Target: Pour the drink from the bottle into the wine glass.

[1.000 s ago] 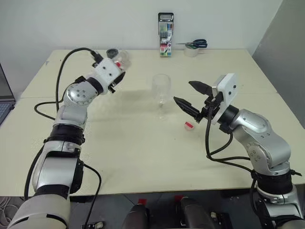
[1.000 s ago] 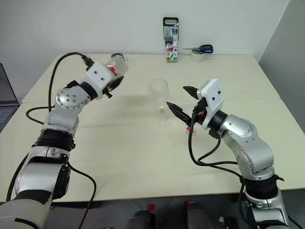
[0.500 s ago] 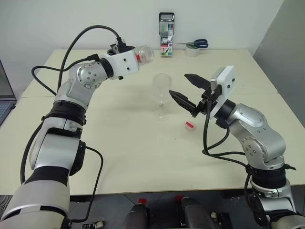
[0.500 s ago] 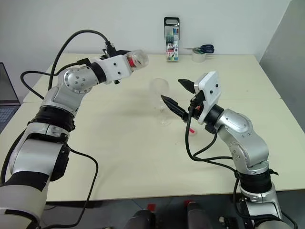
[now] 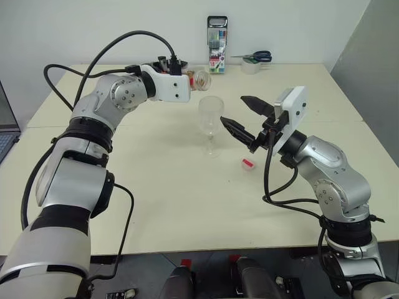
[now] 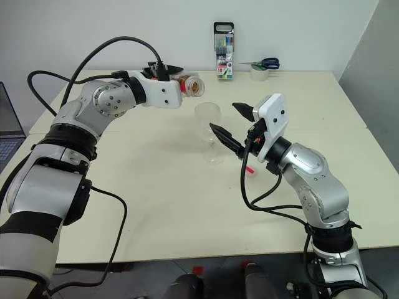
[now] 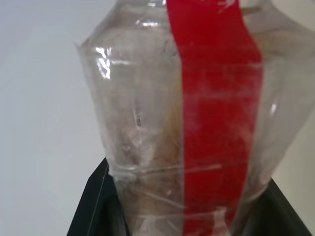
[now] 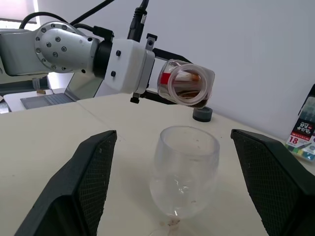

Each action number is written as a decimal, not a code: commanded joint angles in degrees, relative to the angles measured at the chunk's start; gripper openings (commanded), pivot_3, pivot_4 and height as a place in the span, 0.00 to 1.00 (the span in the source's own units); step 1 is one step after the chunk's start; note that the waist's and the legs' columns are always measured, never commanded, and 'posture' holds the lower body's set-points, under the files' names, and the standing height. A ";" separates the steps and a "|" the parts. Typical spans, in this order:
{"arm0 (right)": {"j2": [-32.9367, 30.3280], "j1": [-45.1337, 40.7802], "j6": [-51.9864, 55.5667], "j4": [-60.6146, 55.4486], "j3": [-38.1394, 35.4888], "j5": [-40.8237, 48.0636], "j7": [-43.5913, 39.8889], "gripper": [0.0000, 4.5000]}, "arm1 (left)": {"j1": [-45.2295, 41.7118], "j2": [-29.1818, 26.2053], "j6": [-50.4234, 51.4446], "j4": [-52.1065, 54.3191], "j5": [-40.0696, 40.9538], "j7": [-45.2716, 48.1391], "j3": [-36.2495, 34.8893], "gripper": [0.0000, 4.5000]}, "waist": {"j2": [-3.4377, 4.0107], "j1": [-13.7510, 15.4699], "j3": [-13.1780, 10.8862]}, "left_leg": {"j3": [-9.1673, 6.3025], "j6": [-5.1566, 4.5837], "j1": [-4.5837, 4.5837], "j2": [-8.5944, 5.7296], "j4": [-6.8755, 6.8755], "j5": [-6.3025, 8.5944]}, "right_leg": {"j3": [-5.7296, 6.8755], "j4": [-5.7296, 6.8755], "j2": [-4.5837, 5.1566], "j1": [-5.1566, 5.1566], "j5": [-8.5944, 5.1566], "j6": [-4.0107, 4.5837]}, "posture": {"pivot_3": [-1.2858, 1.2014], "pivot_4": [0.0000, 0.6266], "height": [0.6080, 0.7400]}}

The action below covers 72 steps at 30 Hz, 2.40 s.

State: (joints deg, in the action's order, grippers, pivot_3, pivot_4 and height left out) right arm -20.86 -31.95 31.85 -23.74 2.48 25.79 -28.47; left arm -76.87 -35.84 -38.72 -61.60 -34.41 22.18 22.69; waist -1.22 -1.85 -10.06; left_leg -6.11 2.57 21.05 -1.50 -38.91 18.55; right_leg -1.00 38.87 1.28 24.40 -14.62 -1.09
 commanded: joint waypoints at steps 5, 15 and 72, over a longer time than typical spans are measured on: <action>0.70 0.35 -0.53 -2.84 0.22 -0.22 0.95 0.88 | -5.03 -1.85 -2.95 -0.89 -4.06 -4.02 2.17 0.38 | 0.00 0.00 0.00 | 0.00 0.00 0.00 -0.03 0.00 0.00 | 0.01 0.01 -0.02 0.00 -0.01 -0.01 | 0.52 0.24 1.00; 0.68 0.86 -0.92 -2.90 0.45 -0.40 1.38 0.88 | -6.73 -2.09 -3.45 -2.35 -7.05 -6.34 4.05 0.38 | 0.00 0.00 0.00 | 0.02 -0.01 0.00 -0.04 -0.01 0.00 | 0.00 0.03 -0.02 0.00 -0.01 -0.02 | 0.52 0.24 1.00; -2.81 5.26 -0.02 -5.91 0.42 1.87 -3.56 0.88 | 13.66 5.50 35.60 23.34 33.34 5.11 -27.57 0.38 | 0.01 -1.23 0.01 | -0.07 -0.01 -0.02 0.11 -0.13 -0.02 | -0.03 0.14 0.10 0.00 -0.01 -0.01 | 0.52 0.24 1.00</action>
State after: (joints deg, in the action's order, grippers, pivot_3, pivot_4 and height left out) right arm -22.92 -27.06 31.89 -26.50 3.53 26.23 -30.71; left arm -62.89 -29.67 -8.20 -44.54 -4.21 30.27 -1.07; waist -1.21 -3.08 -10.04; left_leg -6.18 2.56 21.03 -1.39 -39.04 18.53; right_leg -1.04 39.01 1.37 24.40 -14.63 -1.11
